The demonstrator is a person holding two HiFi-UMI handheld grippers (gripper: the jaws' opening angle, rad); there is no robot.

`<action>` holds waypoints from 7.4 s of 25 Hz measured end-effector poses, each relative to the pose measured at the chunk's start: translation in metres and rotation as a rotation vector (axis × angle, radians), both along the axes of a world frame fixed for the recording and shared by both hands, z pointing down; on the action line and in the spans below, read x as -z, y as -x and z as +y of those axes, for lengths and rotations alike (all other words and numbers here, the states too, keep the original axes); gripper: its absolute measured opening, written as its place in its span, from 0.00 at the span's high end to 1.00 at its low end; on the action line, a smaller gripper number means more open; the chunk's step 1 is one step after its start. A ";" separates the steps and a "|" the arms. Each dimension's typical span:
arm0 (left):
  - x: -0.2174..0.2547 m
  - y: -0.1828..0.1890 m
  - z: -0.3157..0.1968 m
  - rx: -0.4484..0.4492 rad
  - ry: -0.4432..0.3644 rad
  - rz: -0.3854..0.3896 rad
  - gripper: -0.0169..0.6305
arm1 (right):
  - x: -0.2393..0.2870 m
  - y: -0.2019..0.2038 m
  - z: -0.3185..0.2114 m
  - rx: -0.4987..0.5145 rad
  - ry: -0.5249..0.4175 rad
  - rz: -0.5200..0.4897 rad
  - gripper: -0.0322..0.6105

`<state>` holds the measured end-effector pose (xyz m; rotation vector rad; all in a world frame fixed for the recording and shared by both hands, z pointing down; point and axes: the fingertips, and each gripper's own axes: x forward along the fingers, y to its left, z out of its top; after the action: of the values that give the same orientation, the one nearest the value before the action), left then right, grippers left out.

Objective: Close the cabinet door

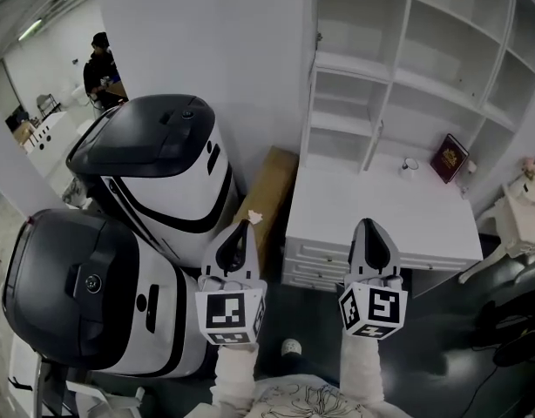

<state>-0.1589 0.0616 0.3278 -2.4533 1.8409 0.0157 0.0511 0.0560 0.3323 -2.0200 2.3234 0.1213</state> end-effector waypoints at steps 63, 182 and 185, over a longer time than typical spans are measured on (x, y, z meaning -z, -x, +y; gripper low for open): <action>-0.003 0.066 -0.258 0.095 -0.003 0.005 0.97 | 0.060 0.099 -0.274 0.215 -0.200 0.072 0.73; 0.020 -0.282 -0.424 -0.218 -0.042 -0.079 0.97 | 0.056 -0.202 -0.404 0.328 -0.201 -0.139 0.81; 0.020 -0.285 -0.426 -0.196 -0.037 -0.078 0.97 | 0.057 -0.208 -0.409 0.347 -0.201 -0.146 0.81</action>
<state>0.1263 -0.3649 0.3079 -2.5592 1.5501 -0.0348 0.2591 -0.3532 0.2752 -1.4621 2.4148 0.1744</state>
